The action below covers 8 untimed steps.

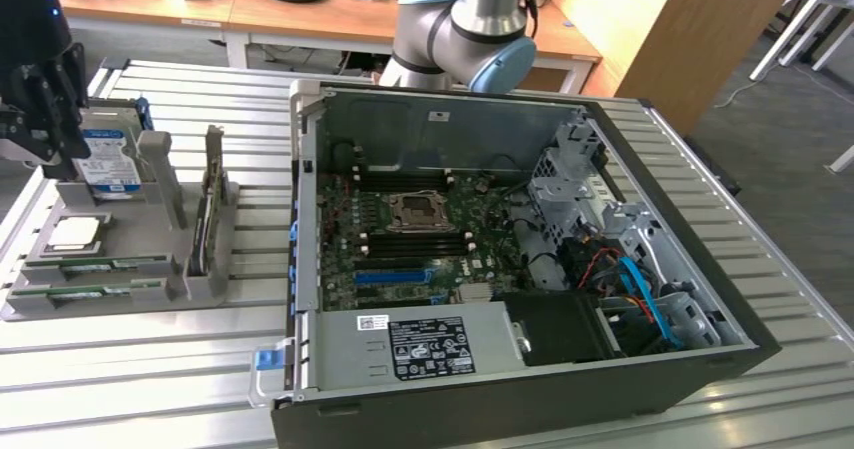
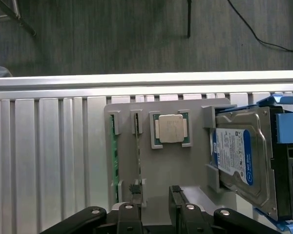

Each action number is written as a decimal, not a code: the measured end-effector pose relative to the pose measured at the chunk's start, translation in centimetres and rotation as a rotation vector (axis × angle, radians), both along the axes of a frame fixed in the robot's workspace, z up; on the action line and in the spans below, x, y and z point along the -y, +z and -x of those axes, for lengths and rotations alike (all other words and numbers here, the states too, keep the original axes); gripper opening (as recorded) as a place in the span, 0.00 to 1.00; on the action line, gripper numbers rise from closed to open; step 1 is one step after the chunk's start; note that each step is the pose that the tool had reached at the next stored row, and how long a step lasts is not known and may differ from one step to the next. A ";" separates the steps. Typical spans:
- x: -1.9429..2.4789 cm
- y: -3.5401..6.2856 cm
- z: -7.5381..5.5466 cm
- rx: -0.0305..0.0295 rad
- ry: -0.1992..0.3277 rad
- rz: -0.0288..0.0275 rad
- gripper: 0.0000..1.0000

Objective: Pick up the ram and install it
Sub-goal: 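Pick up the ram and move it above insertion slot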

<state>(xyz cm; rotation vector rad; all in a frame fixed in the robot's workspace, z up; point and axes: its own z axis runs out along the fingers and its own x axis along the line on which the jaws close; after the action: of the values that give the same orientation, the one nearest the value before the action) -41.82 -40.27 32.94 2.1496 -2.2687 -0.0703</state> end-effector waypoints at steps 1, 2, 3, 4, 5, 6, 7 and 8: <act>0.00 -0.18 0.0 -0.0001 0.000 0.0000 0.36; 0.00 -0.36 0.0 -0.0002 0.000 0.0000 0.36; 0.00 -0.54 0.0 -0.0001 0.000 0.0000 0.36; 0.00 -0.71 0.0 -0.0001 0.000 0.0000 0.36; 0.00 -0.88 0.0 -0.0002 0.001 0.0001 0.36; 0.00 -1.04 0.0 -0.0002 0.001 0.0001 0.36; 0.00 -1.22 0.0 -0.0002 0.001 0.0001 0.36; 0.00 -1.38 0.0 -0.0001 0.001 0.0000 0.36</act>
<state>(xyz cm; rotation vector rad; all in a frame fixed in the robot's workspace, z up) -41.82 -40.27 31.56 2.1505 -2.2678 -0.0704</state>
